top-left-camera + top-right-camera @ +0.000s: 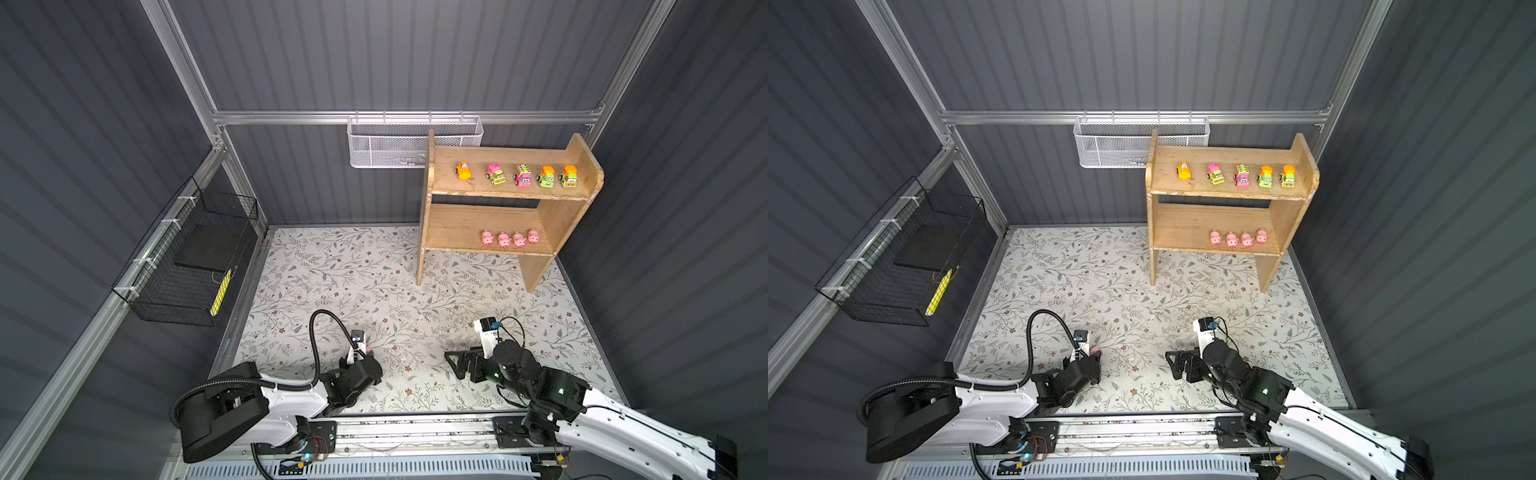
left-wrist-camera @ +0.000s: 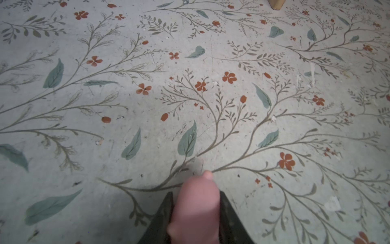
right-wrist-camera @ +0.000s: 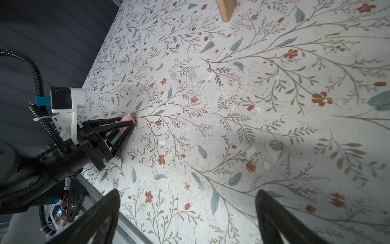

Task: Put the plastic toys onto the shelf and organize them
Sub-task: 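Lift the pink pig and carry it to the lower shelf with the left gripper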

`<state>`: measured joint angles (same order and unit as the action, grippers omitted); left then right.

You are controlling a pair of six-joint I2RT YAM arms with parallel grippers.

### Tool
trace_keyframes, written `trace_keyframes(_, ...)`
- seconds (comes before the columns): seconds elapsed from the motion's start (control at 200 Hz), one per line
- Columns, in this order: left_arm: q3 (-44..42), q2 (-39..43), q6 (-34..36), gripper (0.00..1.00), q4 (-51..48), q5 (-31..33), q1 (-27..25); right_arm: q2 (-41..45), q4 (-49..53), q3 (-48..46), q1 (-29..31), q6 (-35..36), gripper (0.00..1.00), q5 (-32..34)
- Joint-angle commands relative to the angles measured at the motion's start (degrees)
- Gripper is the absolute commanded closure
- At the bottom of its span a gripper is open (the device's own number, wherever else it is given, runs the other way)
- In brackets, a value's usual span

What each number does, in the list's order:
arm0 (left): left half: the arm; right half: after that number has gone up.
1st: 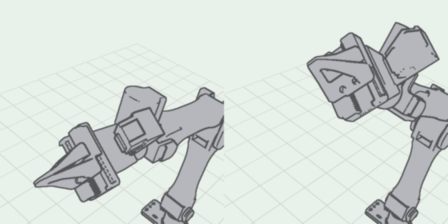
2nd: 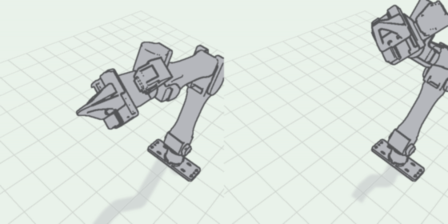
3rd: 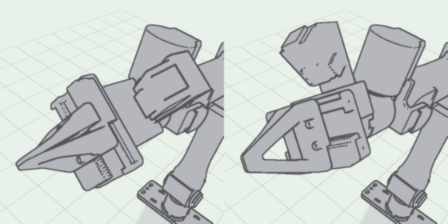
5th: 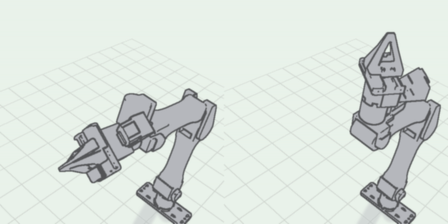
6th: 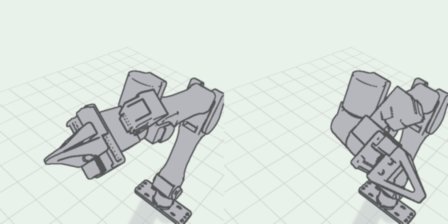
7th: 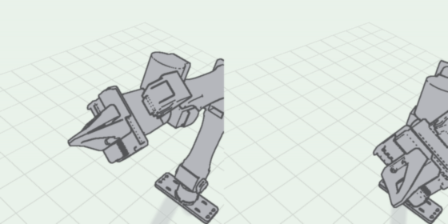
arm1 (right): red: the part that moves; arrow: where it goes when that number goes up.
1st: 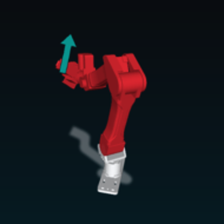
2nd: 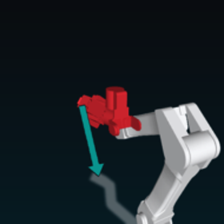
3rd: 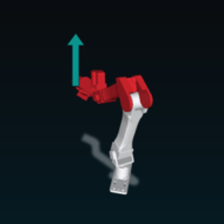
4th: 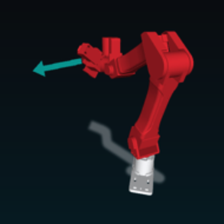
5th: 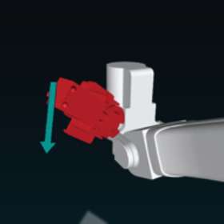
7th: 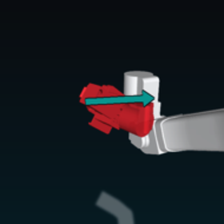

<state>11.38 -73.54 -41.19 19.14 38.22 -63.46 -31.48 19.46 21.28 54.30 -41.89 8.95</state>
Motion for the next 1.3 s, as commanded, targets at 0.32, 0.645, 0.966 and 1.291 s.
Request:
trace_keyframes(0.32, 11.7, 2.6, -1.4, 0.76, -24.7, -6.7, -0.6, 3.5, 4.6, 3.0, -0.1, 1.2, 0.01, 1.5)
trace_keyframes(0.645, 26.2, 1.4, -0.9, 0.76, -36.4, -8.3, -0.6, 7.2, 8.2, 4.0, -0.1, 1.8, 0.01, 2.9)
trace_keyframes(0.966, 41.6, -6.4, 3.0, 0.76, -40.3, -7.3, -1.1, 11.4, 14.1, 7.0, -0.2, 2.6, 0.01, 6.5)
trace_keyframes(1.291, 62.6, -17.0, 11.1, 0.77, -44.1, -4.4, -1.1, 17.7, 22.4, 11.6, -0.2, 3.5, 0.01, 15.2)
